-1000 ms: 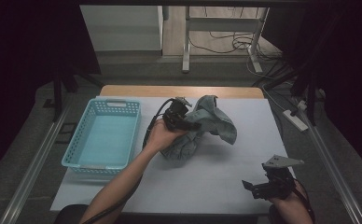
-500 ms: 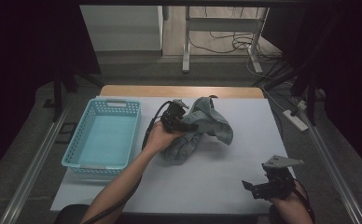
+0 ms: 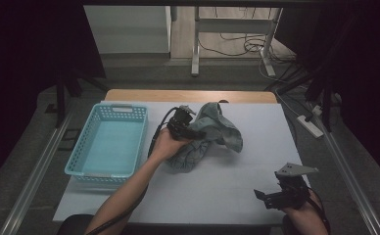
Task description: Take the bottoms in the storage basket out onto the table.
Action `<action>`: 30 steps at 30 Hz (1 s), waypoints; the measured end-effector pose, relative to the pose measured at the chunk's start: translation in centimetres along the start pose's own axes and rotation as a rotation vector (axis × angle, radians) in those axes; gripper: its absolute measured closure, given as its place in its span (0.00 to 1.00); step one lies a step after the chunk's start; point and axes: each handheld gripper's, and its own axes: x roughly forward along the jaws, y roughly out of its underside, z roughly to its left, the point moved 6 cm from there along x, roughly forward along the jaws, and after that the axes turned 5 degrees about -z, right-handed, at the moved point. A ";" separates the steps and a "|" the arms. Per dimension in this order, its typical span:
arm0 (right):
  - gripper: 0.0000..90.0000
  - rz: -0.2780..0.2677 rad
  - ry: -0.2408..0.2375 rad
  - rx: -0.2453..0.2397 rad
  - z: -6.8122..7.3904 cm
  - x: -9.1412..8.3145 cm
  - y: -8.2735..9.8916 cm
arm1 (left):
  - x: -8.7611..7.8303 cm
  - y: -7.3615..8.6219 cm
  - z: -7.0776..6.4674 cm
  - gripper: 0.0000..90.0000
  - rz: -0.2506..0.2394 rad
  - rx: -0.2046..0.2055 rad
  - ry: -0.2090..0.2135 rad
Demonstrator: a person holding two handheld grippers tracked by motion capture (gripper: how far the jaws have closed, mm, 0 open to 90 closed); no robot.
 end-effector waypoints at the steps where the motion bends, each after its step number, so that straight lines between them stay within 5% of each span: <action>1: 0.01 0.000 0.000 -0.001 0.0 0.0 0.0 | 0.1 0.1 0.0 0.55 0.003 0.003 -0.002; 17: 0.01 0.000 -0.001 -0.003 0.0 0.0 0.0 | 1.2 1.1 1.0 0.36 0.012 -0.045 0.002; 30: 0.01 0.003 -0.001 -0.008 0.1 0.0 0.0 | 2.4 1.9 1.0 0.13 0.072 -0.020 -0.036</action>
